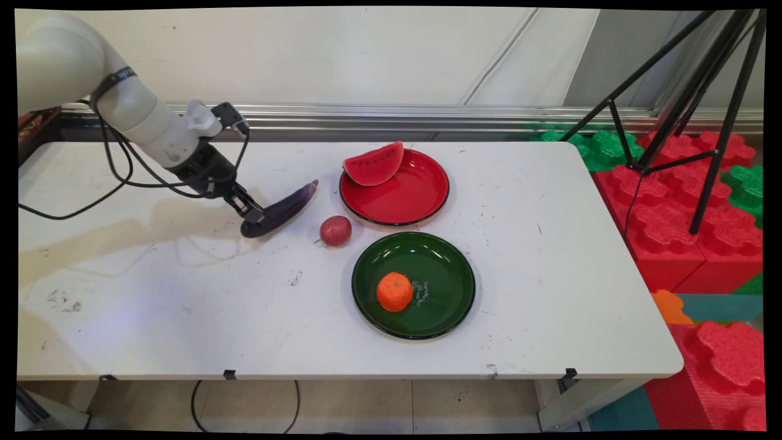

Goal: Place the picked object on the table

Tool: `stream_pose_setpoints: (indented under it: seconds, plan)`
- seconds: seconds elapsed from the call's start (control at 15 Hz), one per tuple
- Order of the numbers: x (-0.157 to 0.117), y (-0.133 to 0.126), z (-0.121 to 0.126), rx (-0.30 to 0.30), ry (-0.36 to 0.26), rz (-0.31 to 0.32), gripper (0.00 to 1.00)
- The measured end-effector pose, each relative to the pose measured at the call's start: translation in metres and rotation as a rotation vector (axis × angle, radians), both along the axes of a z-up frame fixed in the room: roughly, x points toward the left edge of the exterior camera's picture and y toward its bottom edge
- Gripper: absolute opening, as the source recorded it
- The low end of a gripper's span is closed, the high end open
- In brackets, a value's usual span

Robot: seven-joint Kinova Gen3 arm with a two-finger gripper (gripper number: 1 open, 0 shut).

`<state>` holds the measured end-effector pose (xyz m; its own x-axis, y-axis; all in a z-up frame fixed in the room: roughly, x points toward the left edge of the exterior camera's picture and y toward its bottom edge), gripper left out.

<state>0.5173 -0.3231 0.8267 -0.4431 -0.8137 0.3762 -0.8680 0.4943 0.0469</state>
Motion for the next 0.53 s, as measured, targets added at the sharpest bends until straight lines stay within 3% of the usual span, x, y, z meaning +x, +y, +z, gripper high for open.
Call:
stream_pose_setpoints:
  seconds: [0.13,0.2,0.53]
  plan:
    - [-0.0016,-0.0033,-0.0074,0.004,0.012,0.035,0.0]
    - [-0.0018,-0.0043,-0.0097,0.005,0.016,0.047,1.0]
    - [0.0002,-0.0062,-0.0136,-0.004,0.026,0.074,1.0]
